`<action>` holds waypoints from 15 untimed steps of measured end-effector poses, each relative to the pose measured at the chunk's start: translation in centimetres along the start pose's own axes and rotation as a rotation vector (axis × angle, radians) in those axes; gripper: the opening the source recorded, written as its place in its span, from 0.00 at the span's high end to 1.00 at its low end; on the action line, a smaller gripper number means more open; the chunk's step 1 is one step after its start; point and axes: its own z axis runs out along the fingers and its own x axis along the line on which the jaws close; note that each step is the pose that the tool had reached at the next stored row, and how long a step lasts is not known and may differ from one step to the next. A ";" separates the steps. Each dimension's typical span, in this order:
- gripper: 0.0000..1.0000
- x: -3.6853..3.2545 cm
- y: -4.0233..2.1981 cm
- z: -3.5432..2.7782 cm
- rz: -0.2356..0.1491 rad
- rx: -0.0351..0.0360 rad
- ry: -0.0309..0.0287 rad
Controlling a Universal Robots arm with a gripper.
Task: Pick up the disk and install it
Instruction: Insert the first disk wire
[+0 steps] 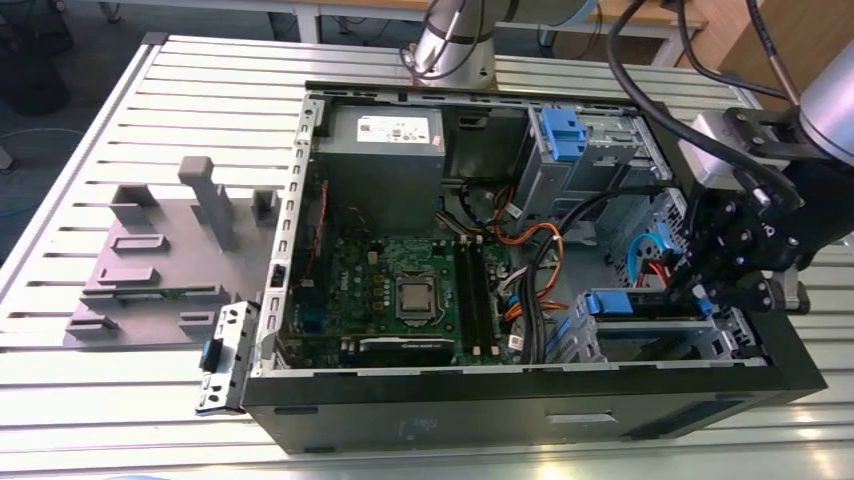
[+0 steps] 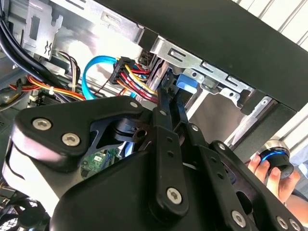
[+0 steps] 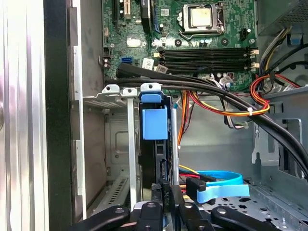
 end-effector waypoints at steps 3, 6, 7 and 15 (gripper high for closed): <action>0.81 0.01 0.01 0.02 0.000 0.0000 -0.0001; 0.81 0.01 0.02 0.02 0.000 0.0001 -0.0001; 0.81 0.01 0.02 0.02 0.000 0.0000 -0.0004; 0.81 0.02 0.04 -0.51 0.000 -0.0002 -0.0061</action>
